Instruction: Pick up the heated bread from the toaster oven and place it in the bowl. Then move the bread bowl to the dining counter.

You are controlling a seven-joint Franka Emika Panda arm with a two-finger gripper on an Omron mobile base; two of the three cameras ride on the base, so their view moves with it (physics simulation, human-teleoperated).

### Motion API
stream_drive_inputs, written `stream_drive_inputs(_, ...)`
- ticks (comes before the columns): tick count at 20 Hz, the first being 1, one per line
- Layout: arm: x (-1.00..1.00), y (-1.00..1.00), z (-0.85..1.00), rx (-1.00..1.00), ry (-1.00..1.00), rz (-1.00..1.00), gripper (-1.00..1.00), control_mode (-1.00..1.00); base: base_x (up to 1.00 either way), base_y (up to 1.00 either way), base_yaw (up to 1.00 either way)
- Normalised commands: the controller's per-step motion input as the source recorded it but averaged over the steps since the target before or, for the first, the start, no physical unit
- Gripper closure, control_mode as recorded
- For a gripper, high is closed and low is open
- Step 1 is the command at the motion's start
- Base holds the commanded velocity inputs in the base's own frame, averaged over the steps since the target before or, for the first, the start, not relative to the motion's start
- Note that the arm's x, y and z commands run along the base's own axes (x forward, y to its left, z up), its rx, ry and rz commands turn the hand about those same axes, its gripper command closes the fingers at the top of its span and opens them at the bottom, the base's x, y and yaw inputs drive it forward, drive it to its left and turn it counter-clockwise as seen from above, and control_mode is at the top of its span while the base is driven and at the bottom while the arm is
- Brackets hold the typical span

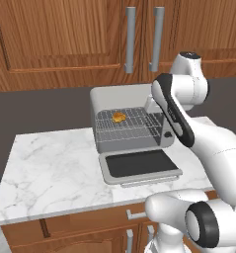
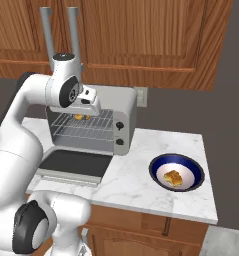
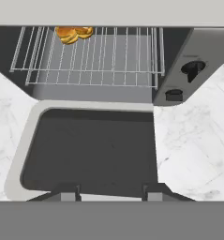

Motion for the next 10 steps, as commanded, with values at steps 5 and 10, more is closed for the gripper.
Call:
stream_drive_inputs(5,0.05,0.03,0.0,-0.01,0.02,-0.01,-1.0,-1.0,0.0,0.0,0.0)
stream_drive_inputs(10,-0.03,0.02,-0.23,-0.02,0.0,0.02,-1.0,-1.0,0.0,0.0,0.0)
